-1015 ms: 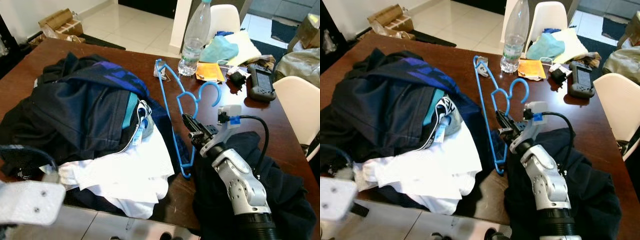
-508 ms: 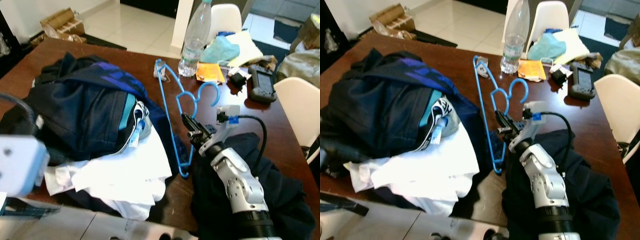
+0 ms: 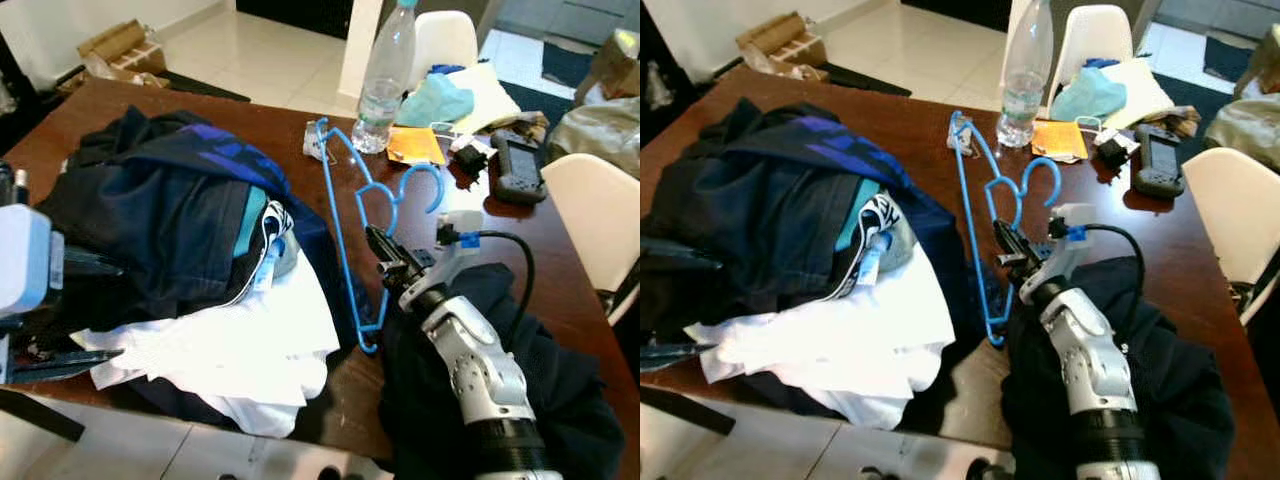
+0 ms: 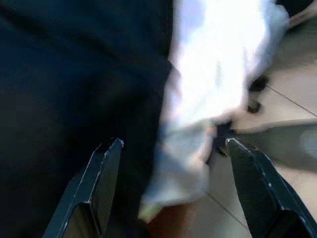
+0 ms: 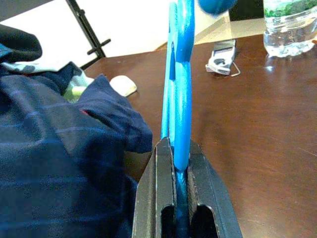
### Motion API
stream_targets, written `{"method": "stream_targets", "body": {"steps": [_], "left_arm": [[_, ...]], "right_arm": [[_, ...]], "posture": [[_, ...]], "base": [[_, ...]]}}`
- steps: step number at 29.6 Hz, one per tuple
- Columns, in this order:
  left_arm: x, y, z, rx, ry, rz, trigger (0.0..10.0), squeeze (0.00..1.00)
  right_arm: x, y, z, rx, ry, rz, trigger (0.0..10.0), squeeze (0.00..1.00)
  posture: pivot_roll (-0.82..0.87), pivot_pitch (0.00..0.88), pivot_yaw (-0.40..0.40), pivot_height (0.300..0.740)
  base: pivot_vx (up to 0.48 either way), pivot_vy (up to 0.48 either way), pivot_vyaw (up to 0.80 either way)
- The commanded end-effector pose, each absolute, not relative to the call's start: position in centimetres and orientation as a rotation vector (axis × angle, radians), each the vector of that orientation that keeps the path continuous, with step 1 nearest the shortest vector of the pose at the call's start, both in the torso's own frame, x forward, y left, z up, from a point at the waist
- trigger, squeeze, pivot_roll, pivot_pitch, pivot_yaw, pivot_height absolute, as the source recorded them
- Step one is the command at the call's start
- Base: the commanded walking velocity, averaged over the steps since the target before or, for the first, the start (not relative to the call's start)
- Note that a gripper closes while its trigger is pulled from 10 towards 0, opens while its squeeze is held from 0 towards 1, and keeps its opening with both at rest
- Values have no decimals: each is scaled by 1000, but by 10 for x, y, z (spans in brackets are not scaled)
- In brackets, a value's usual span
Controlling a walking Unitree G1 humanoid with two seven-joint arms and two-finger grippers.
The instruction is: Hang hanger
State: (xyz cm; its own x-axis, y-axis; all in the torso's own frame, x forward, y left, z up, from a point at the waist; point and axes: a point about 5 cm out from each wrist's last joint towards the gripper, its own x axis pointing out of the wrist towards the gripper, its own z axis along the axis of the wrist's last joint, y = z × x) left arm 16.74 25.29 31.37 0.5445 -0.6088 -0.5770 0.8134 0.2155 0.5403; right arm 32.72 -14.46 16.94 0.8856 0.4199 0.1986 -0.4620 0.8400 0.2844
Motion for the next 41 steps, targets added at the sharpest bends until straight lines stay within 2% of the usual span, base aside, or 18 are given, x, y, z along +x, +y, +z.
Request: {"method": "stream_targets", "body": {"steps": [1,2,3,5,6,7,8,9,10,11,13,21,22,26,34,41], "left_arm": [[163,255,310,914,302,-999,10000,0],[163,255,310,914,302,-999,10000,0],[164,268,303,956,386,-943,10000,0],[164,268,303,956,386,-943,10000,0],[165,283,298,1009,478,-873,10000,0],[165,283,298,1009,478,-873,10000,0],[165,297,296,1059,551,-811,10000,0],[165,297,296,1059,551,-811,10000,0],[164,308,297,1096,601,-758,10000,0],[164,308,297,1096,601,-758,10000,0],[164,325,304,1153,655,-662,10000,0],[168,341,302,1204,689,-552,10000,0],[168,341,302,1204,689,-552,10000,0],[199,324,265,1185,492,-577,10000,0],[220,306,232,1194,367,-631,10000,0],[220,298,206,1164,394,-692,10000,0]], "right_arm": [[327,-147,161,329,-102,452,10000,0],[327,-147,161,329,-102,452,10000,0],[328,-147,161,328,-103,451,10000,0],[328,-147,161,328,-103,451,10000,0],[329,-149,161,327,-104,449,10000,0],[329,-149,161,327,-104,449,10000,0],[329,-150,161,326,-105,444,10000,0],[329,-150,161,326,-105,444,10000,0],[329,-151,160,325,-105,440,10000,0],[329,-151,160,325,-105,440,10000,0],[330,-153,159,326,-103,433,10000,0],[331,-153,158,324,-101,427,10000,0],[331,-153,158,324,-101,427,10000,0],[332,-159,158,319,-107,408,10000,0],[330,-163,159,318,-115,397,10000,0],[329,-165,159,316,-118,387,10000,0]], "posture": [[266,164,-72,740],[266,164,-72,740],[269,162,-72,740],[269,162,-72,740],[272,160,-72,740],[272,160,-72,740],[273,160,-70,740],[273,160,-70,740],[276,159,-70,740],[276,159,-70,740],[282,160,-68,740],[280,162,-70,740],[280,162,-70,740],[271,164,-67,740],[251,171,-56,740],[247,174,-53,740]], "base": [[0,0,0],[0,0,0],[0,0,0],[0,0,0],[0,0,0],[0,0,0],[0,0,0],[0,0,0],[0,0,0],[0,0,0],[0,0,0],[0,0,0],[0,0,0],[0,0,0],[0,0,0],[0,0,0]]}}
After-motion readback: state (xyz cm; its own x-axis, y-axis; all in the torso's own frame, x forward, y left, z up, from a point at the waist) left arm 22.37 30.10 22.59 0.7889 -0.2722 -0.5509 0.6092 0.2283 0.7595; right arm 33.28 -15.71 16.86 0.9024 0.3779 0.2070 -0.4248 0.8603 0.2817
